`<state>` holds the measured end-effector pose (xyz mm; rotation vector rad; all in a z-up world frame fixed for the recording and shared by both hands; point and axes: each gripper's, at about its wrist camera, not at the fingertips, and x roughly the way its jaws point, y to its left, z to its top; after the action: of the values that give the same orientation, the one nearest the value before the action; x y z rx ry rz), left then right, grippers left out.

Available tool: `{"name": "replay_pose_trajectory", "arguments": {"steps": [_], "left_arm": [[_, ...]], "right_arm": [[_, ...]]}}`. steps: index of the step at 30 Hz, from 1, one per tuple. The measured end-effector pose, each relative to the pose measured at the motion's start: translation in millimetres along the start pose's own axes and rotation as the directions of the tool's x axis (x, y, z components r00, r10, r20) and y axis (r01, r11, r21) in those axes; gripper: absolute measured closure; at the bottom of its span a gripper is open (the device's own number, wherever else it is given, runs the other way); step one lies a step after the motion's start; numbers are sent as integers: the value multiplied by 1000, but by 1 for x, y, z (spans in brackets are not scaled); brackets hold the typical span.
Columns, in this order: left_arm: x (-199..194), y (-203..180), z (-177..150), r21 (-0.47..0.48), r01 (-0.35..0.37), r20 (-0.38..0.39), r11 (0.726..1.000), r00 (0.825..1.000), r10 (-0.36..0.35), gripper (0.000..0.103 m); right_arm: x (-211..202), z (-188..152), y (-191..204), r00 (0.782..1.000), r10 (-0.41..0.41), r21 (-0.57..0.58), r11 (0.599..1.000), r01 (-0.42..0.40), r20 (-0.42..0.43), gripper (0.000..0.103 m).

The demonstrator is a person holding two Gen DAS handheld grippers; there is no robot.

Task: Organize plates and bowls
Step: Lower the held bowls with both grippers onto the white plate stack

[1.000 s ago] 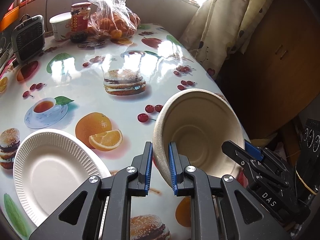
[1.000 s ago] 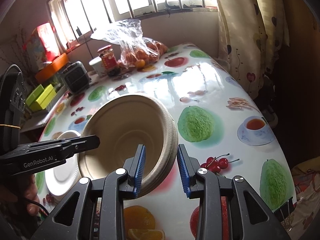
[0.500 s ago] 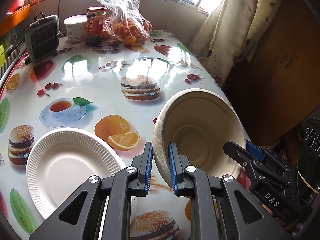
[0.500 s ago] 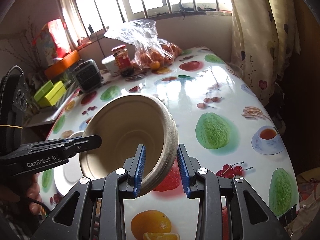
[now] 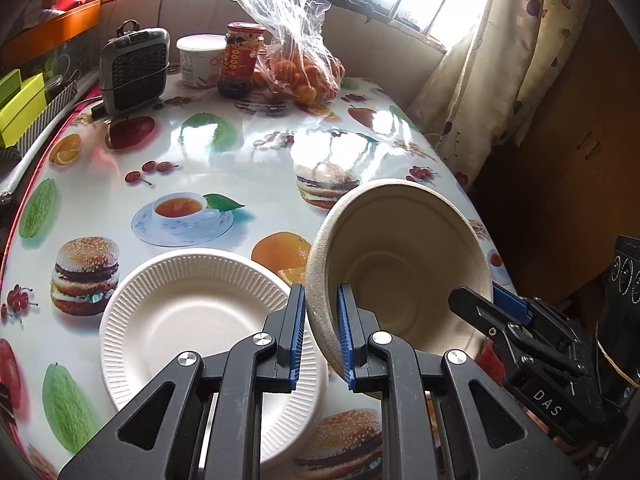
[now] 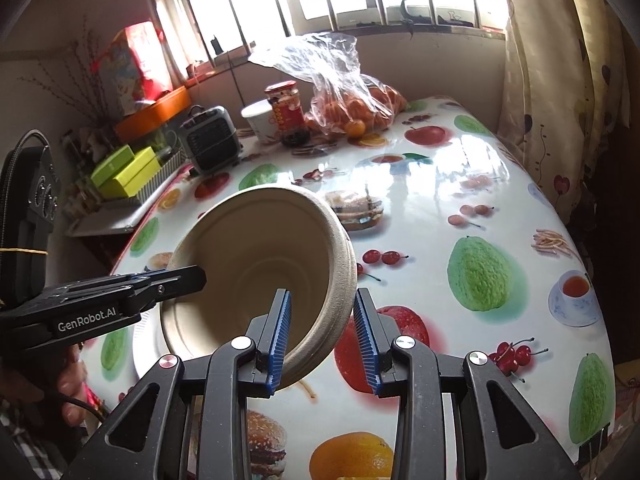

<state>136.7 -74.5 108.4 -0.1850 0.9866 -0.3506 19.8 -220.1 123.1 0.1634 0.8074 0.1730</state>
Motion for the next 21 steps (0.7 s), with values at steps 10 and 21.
{"name": "replay_pose_trajectory", "arguments": {"steps": [10, 21], "left_arm": [[-12, 27, -8, -45, -39, 17, 998, 999, 40, 86], [-23, 55, -18, -93, -76, 32, 993, 996, 79, 86]], "right_arm": [[13, 2, 28, 999, 43, -45, 998, -44, -19, 72], [31, -1, 54, 995, 82, -81, 993, -86, -55, 72]]}}
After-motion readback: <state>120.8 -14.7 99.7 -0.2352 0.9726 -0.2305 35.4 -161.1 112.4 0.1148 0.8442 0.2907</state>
